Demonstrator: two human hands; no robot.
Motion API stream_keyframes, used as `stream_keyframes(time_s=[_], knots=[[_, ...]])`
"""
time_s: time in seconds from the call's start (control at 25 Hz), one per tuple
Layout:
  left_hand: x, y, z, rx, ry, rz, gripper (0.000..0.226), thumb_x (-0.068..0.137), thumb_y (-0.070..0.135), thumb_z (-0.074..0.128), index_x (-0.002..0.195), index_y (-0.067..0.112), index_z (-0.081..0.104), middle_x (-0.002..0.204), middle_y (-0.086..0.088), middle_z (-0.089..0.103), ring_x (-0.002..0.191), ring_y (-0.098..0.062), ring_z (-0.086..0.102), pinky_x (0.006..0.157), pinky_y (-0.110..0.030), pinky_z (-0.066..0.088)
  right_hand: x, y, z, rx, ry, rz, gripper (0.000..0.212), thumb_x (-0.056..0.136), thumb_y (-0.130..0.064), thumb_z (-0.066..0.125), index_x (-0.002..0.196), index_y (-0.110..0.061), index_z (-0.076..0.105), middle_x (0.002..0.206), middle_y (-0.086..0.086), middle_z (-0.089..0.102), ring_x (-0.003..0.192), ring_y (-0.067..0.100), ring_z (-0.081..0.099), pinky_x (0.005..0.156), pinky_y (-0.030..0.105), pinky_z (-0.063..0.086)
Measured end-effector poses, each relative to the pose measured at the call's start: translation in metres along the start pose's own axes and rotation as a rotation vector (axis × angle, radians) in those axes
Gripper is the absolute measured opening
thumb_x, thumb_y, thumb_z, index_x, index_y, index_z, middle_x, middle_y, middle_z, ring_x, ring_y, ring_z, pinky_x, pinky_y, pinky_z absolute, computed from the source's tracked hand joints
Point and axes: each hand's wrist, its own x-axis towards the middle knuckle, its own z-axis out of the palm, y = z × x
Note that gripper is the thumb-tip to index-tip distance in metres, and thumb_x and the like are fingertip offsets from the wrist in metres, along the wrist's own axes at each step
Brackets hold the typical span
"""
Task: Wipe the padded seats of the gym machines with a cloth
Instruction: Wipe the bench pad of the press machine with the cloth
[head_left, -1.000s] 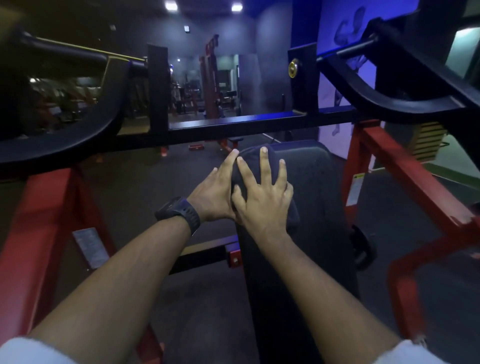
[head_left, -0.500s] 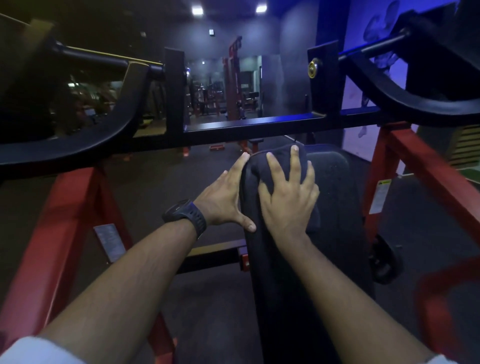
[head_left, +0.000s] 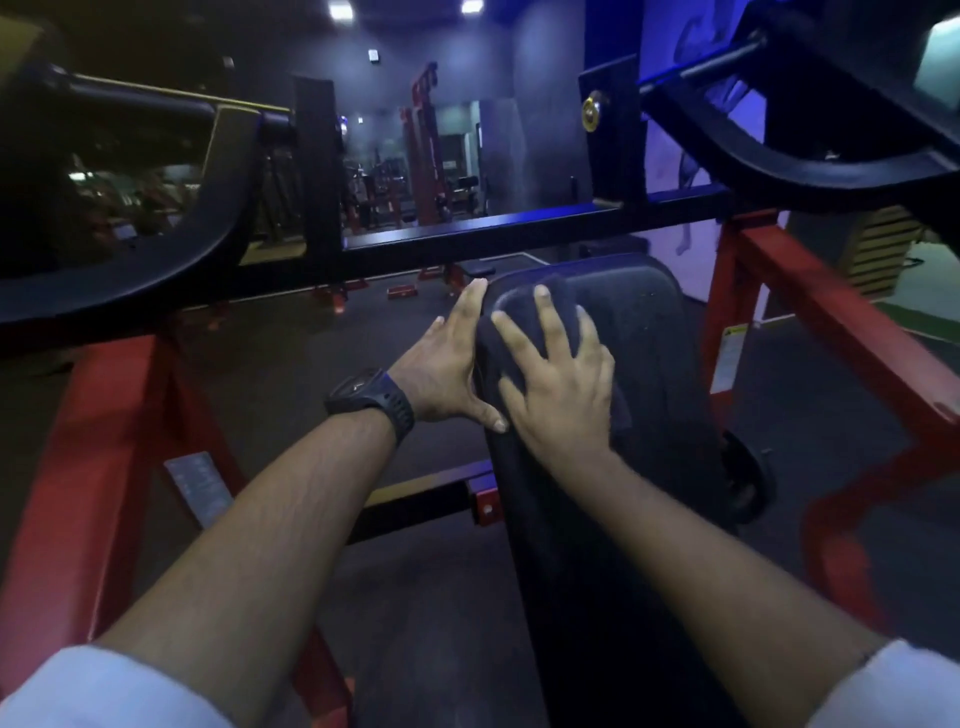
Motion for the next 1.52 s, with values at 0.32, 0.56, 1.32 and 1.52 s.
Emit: stream_keyframes(time_s=[0.32,0.56,1.32,1.52], knots=[[0.004,-0.004,-0.003,0.013,-0.036,0.055,0.169,0.050,0.054,0.097,0.153,0.009,-0.030,0.166,-0.001,-0.024,0.155,-0.019,-0.006,0.127,-0.050,0.003,0.033,-0.016,-0.002,0.039,0.059,0.170,0.058,0.087,-0.044,0.046,0.144,-0.040,0.049,0.159,0.001,0.039,0.135,0.041,0.042,0.097,0.055,0.041],[0.005,-0.008,-0.001,-0.038,-0.028,0.050,0.167,0.051,0.055,0.096,0.154,0.013,-0.028,0.166,0.003,-0.024,0.151,-0.009,-0.009,0.127,-0.048,0.001,0.088,0.035,-0.013,-0.002,-0.057,0.239,0.054,0.087,-0.043,0.048,0.140,-0.038,0.051,0.155,-0.005,0.043,0.125,0.036,0.047,0.096,0.050,0.045],[0.009,-0.017,0.006,0.039,-0.010,0.028,0.168,0.049,0.065,0.092,0.154,0.019,-0.031,0.165,0.007,-0.029,0.150,-0.011,-0.028,0.122,-0.042,-0.015,0.022,-0.007,0.001,0.087,0.122,0.470,0.066,0.080,-0.035,0.053,0.146,-0.038,0.047,0.161,0.001,0.035,0.126,0.039,0.047,0.093,0.054,0.048],[0.007,-0.016,0.004,0.043,-0.027,0.033,0.168,0.049,0.067,0.091,0.154,0.018,-0.032,0.164,0.007,-0.031,0.150,-0.011,-0.027,0.122,-0.043,-0.015,0.013,0.028,-0.002,0.046,0.079,0.014,0.064,0.079,-0.036,0.057,0.143,-0.038,0.049,0.160,0.001,0.039,0.123,0.037,0.050,0.086,0.050,0.050]])
